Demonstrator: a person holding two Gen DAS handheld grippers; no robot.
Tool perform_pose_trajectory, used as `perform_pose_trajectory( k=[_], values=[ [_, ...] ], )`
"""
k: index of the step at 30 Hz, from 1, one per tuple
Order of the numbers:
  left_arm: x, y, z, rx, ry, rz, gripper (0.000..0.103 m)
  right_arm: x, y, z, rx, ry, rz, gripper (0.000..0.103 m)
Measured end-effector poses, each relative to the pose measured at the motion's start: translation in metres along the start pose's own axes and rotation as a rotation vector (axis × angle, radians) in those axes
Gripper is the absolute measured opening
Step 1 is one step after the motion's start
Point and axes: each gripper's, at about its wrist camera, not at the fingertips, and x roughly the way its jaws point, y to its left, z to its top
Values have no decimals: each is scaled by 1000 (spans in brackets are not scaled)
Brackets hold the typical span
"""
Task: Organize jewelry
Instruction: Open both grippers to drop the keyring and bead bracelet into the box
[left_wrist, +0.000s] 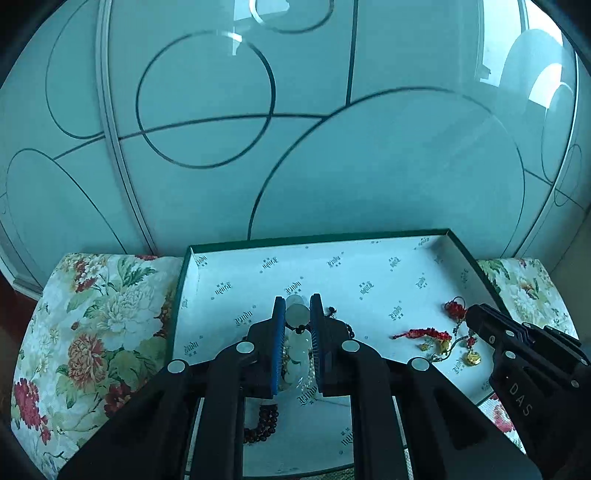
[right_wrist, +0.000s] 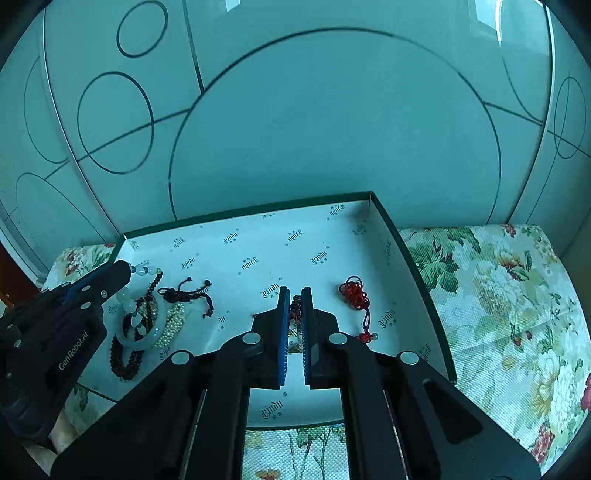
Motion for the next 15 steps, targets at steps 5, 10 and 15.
perform_pose_trajectory(
  k=[5,10,15],
  values=[
    [19,-3,-8,0,37,20,16,20,-1,-7,0,48,-5,8],
    [20,-6,-13,15,40,43,42,20,-2,-10,8,45,-6,28],
    [18,-10,-14,22,38,44,46,16,-5,-7,22,44,-3,29]
  ],
)
